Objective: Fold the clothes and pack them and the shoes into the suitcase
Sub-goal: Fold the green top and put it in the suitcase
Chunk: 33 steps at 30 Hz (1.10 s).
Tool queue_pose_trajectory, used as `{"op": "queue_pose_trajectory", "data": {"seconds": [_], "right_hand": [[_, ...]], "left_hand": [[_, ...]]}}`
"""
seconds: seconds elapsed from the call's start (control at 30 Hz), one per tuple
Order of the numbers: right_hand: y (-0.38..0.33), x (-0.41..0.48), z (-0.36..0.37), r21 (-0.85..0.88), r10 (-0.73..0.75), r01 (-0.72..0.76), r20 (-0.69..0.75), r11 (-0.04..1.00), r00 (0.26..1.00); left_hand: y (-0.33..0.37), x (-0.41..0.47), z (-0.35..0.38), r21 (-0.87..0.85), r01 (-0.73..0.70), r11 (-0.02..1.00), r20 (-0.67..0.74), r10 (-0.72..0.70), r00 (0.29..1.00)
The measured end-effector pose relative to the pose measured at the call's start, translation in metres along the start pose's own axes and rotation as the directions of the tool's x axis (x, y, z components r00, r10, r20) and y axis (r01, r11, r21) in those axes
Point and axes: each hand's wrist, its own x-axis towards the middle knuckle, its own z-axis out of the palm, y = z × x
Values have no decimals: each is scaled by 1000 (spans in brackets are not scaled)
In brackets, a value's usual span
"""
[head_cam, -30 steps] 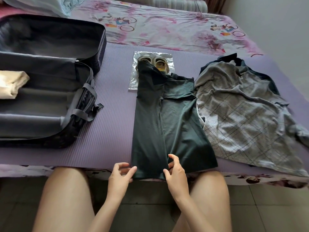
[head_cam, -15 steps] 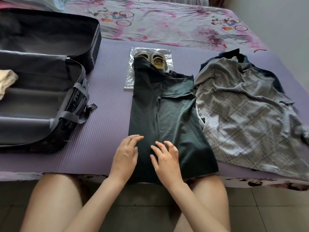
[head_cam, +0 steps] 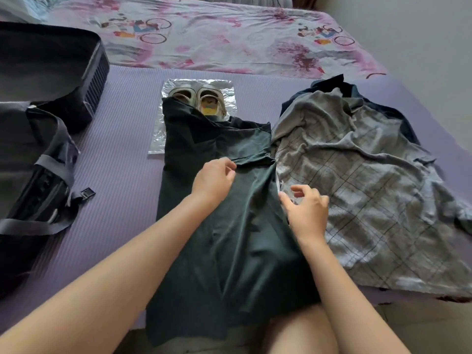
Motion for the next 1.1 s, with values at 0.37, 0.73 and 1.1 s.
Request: {"op": "queue_pose_trajectory", "data": {"seconds": [0.37,0.73,1.1], "right_hand": [[23,-21,4,71,-43,32,168,997,985],[24,-32,-2,20,-26,23,180,1000,983],[33,-58,10,-97,-164,155,-92,983,982]], "left_hand": [[45,126,91,244,149,958,-19,-149,989],[53,134,96,403,203,892,-51,-199,979],[33,135,76,25,328,944,-109,-324,940]]}}
